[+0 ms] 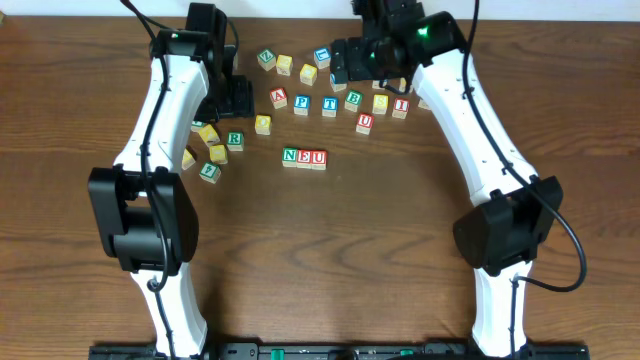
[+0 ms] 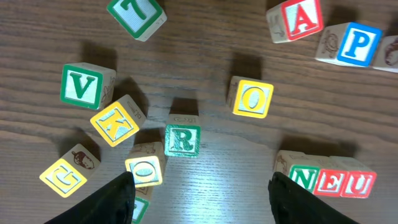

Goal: Spell out NEURIPS
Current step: 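Move left gripper over green R block and lower toward it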

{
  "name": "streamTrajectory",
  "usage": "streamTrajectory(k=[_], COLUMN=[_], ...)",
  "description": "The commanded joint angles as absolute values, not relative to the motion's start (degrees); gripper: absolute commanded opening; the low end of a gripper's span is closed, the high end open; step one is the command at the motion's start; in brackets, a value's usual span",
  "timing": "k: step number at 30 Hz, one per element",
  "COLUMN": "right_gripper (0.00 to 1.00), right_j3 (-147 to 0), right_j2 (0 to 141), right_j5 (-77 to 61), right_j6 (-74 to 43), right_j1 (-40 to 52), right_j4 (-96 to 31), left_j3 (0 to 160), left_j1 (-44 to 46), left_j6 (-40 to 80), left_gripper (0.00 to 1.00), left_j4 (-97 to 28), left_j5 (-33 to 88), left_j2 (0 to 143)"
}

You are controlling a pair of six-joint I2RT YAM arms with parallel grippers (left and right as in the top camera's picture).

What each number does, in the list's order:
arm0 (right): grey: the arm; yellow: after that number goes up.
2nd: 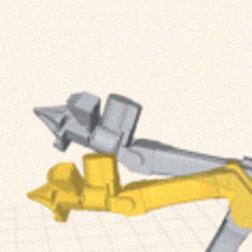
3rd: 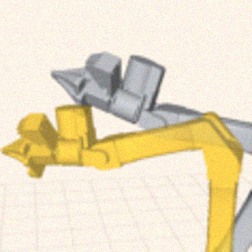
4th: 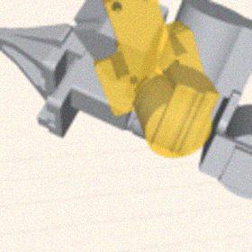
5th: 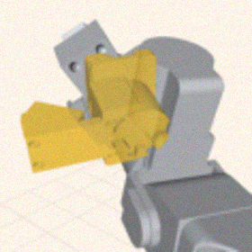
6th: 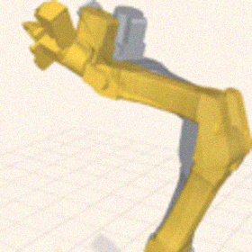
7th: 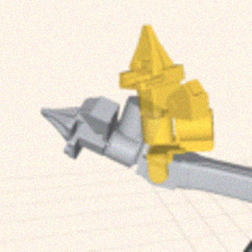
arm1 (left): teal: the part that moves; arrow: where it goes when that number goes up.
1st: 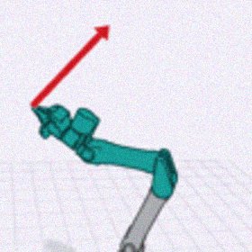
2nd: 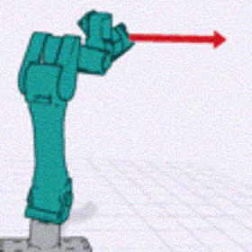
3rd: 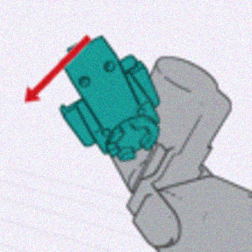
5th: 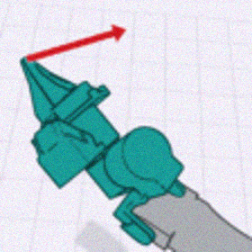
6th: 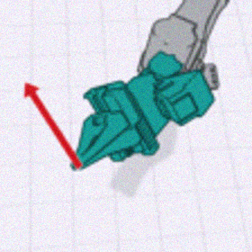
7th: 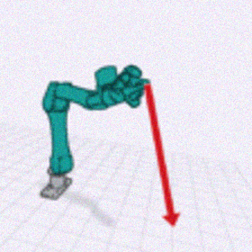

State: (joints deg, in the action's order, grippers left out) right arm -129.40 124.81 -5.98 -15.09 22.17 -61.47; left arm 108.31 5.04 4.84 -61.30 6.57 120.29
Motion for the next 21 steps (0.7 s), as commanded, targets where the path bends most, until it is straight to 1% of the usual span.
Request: streamTrajectory(k=[1, 3, 16, 21], right_gripper=[0.92, 0.92, 0.93, 0.93], right_j3=[-130.32, -130.32, -130.32, -130.32], right_j2=[125.49, 125.49, 125.49, 125.49], right_j5=[-6.11, -6.11, -6.17, -6.15], right_j6=[-15.79, -15.81, -15.79, -15.77], right_j1=[20.97, 20.49, 16.01, 15.79], right_j4=[-61.78, -61.95, -64.31, -64.95], left_j3=[107.85, 107.77, 107.20, 107.02], left_j1=[4.86, 4.86, 4.86, 4.86], left_j6=[4.75, 4.75, 5.15, 8.21], left_gripper=[0.68, 0.64, 0.62, 0.62], left_j4=[-61.34, -61.36, -58.70, -58.35], left_j5=[5.34, 5.32, 4.82, 0.38], left_j2=[121.99, 122.91, 129.03, 129.03])
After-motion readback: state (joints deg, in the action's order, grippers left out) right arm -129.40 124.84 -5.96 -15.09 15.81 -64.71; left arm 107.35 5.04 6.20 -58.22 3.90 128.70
